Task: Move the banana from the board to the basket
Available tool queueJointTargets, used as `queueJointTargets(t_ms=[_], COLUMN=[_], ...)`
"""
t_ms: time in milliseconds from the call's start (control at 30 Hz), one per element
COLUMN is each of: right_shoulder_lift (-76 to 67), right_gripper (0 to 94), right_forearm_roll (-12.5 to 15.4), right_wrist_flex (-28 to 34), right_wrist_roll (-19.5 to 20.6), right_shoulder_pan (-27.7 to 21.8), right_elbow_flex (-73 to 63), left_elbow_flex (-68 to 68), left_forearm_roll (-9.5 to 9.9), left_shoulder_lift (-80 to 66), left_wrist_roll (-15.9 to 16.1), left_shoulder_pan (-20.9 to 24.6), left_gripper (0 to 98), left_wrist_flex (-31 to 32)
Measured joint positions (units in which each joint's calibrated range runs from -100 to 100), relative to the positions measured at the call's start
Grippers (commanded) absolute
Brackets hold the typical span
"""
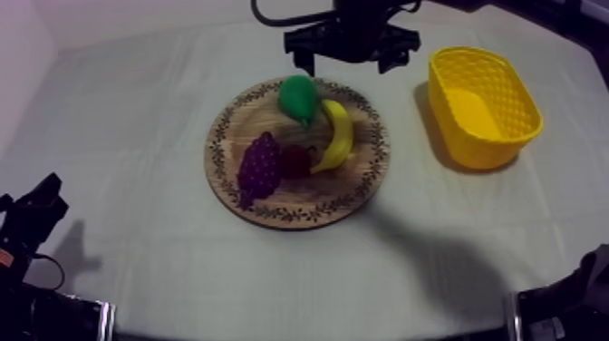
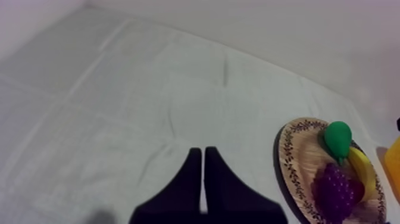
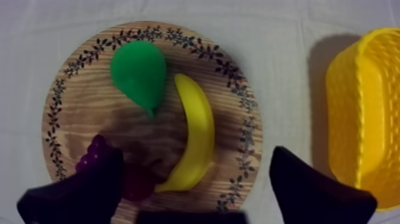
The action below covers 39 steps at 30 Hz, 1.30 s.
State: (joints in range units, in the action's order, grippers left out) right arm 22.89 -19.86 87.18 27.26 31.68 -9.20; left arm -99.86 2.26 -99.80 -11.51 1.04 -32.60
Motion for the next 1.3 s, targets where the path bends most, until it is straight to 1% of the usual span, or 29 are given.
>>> queueJointTargets(t_ms=[733, 1300], right_shoulder_lift=[4.8, 14.1], right_gripper=[74.8, 74.1], right_forearm_roll=[0.6, 0.6], right_wrist_flex=[-2.7, -3.5], right_wrist_roll=[0.3, 1.0], right_shoulder_pan=[0.2, -0.2], right_elbow_flex=[2.4, 0.0], left_elbow_flex=[0.0, 0.0], left_forearm_roll=[0.00, 0.00], left_shoulder_lift=[0.0, 0.0], left_wrist_roll=[0.0, 0.0], left_shoulder_pan=[0.0, 0.0], left_gripper=[0.1, 0.1], left_wrist_flex=[0.0, 0.0])
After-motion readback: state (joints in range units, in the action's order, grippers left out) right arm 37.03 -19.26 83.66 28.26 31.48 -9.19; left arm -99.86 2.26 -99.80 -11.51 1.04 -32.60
